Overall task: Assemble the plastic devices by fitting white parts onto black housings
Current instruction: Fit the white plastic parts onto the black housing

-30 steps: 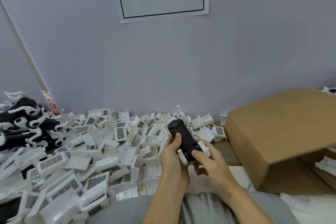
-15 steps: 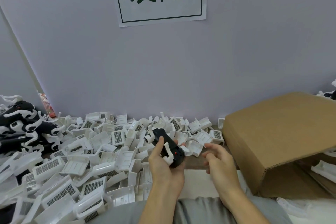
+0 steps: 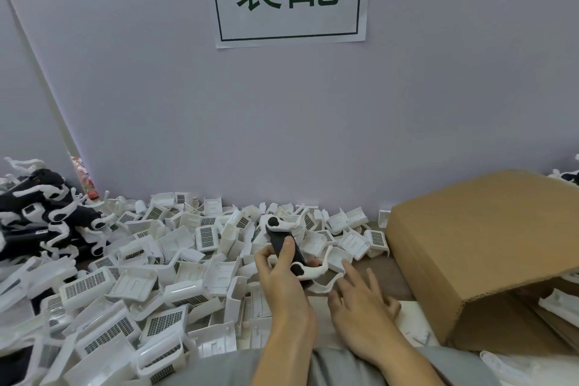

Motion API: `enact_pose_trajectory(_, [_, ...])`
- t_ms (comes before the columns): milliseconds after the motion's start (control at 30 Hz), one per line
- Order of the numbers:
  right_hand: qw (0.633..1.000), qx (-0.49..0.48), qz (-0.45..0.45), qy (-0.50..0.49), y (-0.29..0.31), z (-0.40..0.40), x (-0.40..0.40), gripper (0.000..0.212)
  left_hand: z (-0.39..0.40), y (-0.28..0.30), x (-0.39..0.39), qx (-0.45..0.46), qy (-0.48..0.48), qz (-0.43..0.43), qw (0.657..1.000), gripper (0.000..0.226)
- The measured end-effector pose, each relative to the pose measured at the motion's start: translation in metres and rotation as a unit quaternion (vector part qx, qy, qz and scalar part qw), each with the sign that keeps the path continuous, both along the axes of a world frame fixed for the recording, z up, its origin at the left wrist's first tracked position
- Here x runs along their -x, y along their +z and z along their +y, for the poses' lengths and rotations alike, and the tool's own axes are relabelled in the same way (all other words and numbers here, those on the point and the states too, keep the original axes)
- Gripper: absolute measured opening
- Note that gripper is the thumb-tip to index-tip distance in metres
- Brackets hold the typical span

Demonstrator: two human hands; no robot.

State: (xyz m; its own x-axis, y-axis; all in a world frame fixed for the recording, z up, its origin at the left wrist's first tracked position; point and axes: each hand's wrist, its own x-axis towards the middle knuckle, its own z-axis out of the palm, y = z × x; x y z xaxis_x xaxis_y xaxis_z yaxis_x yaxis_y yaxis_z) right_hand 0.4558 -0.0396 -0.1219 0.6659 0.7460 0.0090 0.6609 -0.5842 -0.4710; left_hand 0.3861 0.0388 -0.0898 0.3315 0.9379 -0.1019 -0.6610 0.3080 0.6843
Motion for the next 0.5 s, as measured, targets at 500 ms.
enact_pose_trajectory(500, [0.914, -0.384, -0.027, -0.125, 0.008, -0.007, -0.010, 0.018, 0.000, -0.005, -0.006, -0.031, 0.000, 0.103, 0.994, 0.019])
